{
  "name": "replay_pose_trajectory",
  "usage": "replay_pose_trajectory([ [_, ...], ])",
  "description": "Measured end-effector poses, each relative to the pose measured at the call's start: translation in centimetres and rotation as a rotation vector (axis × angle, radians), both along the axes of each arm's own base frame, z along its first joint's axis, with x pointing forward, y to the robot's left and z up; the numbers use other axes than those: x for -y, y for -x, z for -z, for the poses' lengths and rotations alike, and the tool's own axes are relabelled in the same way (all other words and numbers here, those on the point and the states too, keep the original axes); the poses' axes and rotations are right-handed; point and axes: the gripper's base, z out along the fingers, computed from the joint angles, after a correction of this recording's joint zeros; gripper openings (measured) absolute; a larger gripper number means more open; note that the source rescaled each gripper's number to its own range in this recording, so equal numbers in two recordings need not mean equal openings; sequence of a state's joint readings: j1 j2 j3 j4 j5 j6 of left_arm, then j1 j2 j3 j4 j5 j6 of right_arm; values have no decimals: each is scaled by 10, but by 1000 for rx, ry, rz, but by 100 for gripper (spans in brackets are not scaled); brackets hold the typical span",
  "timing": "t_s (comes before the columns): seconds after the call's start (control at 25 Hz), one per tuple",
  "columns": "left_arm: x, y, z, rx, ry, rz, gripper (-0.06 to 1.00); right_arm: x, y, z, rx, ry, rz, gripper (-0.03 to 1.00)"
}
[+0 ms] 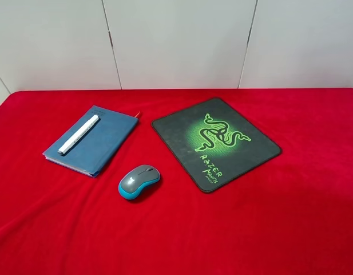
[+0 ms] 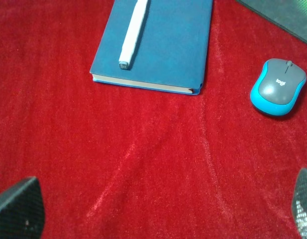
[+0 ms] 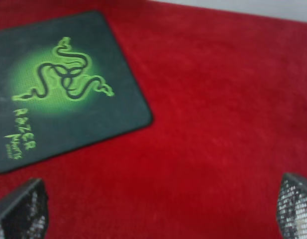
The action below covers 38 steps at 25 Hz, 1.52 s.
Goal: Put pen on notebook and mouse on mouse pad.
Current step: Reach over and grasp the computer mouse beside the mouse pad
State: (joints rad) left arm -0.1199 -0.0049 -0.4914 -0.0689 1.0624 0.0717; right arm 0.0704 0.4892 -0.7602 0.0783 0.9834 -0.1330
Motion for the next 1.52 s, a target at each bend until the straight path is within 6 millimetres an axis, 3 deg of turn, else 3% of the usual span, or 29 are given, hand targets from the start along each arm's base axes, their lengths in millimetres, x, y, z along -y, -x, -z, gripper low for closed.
replay_pose_trajectory([
  [0.2,0,0,0,1,0,0,100,-17,-45,-14,-89,66,-128,100],
  [0.36,0,0,0,3,0,0,100,-43,-82,-17,-174,91,-192,100],
  [0.6,0,0,0,4,1,0,100,-90,-133,-5,-311,87,-241,100],
  [0.76,0,0,0,4,1,0,100,-121,-154,9,-396,59,-246,100],
  [1.16,0,0,0,4,1,0,100,-187,-172,47,-565,17,-261,100],
  [1.52,0,0,0,4,1,0,100,-239,-182,61,-610,0,-287,100],
])
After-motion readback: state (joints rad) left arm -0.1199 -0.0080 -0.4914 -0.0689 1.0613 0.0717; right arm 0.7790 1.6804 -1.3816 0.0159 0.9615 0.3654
